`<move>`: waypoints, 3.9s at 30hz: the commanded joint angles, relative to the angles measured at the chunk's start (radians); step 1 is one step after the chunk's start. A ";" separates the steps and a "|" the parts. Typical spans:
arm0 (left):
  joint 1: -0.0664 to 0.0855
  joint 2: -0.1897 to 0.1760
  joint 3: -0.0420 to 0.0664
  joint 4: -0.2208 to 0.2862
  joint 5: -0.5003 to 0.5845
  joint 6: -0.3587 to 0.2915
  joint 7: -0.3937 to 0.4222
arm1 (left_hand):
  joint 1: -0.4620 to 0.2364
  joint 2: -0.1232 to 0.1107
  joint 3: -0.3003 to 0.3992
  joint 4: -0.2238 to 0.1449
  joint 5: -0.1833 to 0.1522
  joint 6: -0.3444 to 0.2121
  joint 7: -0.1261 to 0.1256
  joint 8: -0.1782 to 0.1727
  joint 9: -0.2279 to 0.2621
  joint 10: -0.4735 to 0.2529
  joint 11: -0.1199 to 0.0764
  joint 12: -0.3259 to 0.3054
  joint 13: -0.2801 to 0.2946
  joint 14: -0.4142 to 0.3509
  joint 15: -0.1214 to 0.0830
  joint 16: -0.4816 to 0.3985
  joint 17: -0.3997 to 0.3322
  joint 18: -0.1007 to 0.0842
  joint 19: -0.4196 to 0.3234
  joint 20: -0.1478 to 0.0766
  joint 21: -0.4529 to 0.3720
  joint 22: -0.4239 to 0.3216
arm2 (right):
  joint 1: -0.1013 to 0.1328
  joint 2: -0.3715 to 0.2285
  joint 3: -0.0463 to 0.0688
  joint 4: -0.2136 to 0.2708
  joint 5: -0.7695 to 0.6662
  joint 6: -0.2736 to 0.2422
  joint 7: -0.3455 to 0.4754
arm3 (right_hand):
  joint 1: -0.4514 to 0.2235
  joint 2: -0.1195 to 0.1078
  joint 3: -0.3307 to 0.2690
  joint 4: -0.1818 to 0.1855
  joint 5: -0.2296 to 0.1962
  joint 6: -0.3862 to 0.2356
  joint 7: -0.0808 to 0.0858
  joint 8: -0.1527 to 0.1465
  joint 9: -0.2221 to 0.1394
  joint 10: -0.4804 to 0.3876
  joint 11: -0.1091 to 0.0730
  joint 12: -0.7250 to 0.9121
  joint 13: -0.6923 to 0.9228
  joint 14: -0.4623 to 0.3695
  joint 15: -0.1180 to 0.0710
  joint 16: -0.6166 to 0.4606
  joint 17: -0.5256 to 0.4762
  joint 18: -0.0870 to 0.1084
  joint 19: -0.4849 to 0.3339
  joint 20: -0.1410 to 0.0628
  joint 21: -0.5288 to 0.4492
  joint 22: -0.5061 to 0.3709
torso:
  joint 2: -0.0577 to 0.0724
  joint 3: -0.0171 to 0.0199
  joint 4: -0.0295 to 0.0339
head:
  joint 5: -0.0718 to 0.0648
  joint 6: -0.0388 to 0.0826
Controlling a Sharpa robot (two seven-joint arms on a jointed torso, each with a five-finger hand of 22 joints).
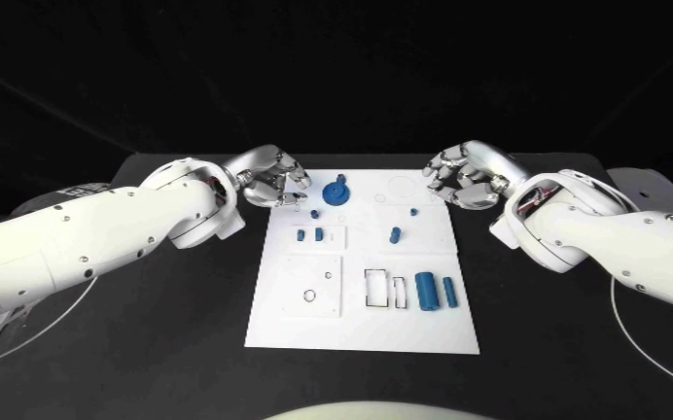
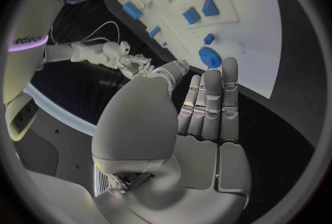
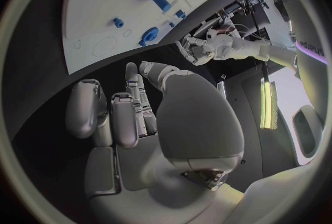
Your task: Assemble the parts on the task board
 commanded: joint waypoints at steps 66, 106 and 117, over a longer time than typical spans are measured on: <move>0.000 -0.087 -0.012 0.129 0.898 -0.021 0.323 | 0.006 0.018 0.040 -0.016 0.004 0.000 -0.002 0.016 -0.011 0.022 -0.006 0.053 0.010 -0.001 -0.010 -0.005 -0.023 0.012 0.015 -0.014 -0.016 -0.015 | -0.079 0.179 -0.007 -0.128 -0.612 0.244 -0.245 | 0.018 0.047 0.060 -0.094 -0.062 0.126 -0.022 -0.001 0.023 0.122 -0.022 -0.073 -0.081 0.056 -0.016 0.050 0.040 -0.043 0.055 -0.012 0.164 0.161 | 0.003 0.0002 -0.0028 | -0.046 -0.006; 0.000 -0.090 -0.012 0.130 0.896 -0.015 0.289 | -0.005 0.010 0.050 -0.028 0.006 -0.030 0.012 0.008 -0.022 -0.016 0.006 0.063 0.007 -0.015 0.000 -0.007 -0.032 0.011 0.010 -0.007 -0.020 -0.017 | -0.080 0.144 -0.003 -0.063 -0.662 0.080 -0.250 | 0.008 0.051 0.069 -0.110 -0.054 0.129 -0.020 0.000 0.032 0.118 -0.019 -0.086 -0.081 0.056 -0.015 0.049 0.038 -0.048 0.065 -0.014 0.191 0.175 | 0.002 -0.0001 -0.0032 | -0.049 -0.001; 0.000 -0.098 -0.012 0.130 0.896 -0.013 0.288 | -0.008 0.010 0.050 -0.028 0.006 -0.033 0.013 0.007 -0.023 -0.020 0.008 0.064 0.007 -0.017 0.001 -0.007 -0.033 0.011 0.009 -0.006 -0.021 -0.018 | -0.075 0.121 0.001 -0.040 -0.656 0.061 -0.249 | 0.001 0.051 0.068 -0.108 -0.057 0.129 -0.020 0.000 0.034 0.119 -0.019 -0.088 -0.081 0.056 -0.014 0.050 0.038 -0.049 0.066 -0.013 0.194 0.176 | 0.003 -0.0004 -0.0020 | -0.050 -0.001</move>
